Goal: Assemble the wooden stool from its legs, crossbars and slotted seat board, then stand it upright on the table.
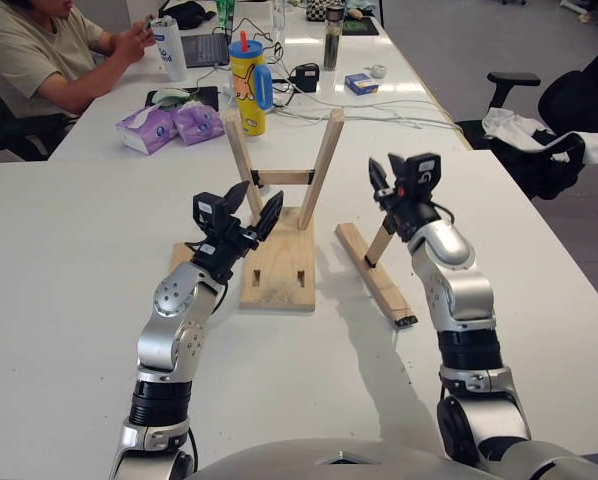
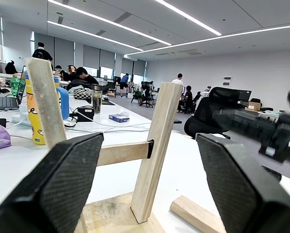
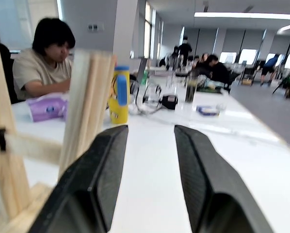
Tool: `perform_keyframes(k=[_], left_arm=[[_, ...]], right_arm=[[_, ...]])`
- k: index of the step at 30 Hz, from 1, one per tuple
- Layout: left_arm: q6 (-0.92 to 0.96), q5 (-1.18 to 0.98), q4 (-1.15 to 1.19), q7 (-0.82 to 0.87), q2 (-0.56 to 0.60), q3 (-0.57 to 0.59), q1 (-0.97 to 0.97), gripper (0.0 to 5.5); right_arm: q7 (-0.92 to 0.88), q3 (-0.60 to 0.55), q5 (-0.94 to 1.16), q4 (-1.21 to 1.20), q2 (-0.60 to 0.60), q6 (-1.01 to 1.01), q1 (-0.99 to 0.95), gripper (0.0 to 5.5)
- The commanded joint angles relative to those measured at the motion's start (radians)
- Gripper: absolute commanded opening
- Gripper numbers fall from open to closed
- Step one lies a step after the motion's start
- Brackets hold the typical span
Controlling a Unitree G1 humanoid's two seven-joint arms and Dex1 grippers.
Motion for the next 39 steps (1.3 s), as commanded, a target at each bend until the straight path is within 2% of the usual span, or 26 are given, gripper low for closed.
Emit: perform_keyframes(k=[1,5,9,12,20,25,30,34,39], left_arm=[[-0.008,0.016,-0.017,0.011,-0.004,-0.007,0.017,3.54],[-0.010,0.012,-0.017,0.017,0.000,0.002,0.019,3.54],[-0.010,0.008,-0.012,0.017,0.003,0.007,0.008,3.54],[-0.008,0.006,-0.002,0.008,0.008,0.009,-0.003,3.54],[-0.016,0.014,0.009,0.000,0.003,-0.002,-0.009,3.54],[-0.016,0.013,-0.004,0.010,-0.002,0.001,-0.007,3.54],[-0.025,0.018,-0.033,0.038,-0.004,0.016,0.042,3.54],[-0.030,0.028,-0.067,0.074,-0.008,0.031,0.067,3.54],[-0.042,0.037,-0.121,0.113,-0.013,0.047,0.157,3.54]], right_arm=[[-0.009,-0.018,0.007,-0.096,-0.014,0.055,-0.061,1.77],[0.002,0.019,-0.010,-0.085,-0.001,0.103,0.024,1.77],[-0.034,0.073,-0.071,0.098,0.010,0.231,0.194,1.77],[-0.038,0.066,-0.071,0.087,0.021,0.215,0.195,1.77],[-0.024,-0.039,-0.016,-0.067,0.001,0.110,0.063,1.77],[-0.064,-0.140,0.001,-0.278,-0.068,0.264,0.054,1.77],[0.007,-0.196,0.025,-0.303,-0.168,0.369,0.135,1.77],[0.102,-0.166,0.038,-0.266,-0.251,0.461,0.233,2.28],[0.222,-0.060,0.106,-0.355,-0.322,0.675,0.333,3.08]])
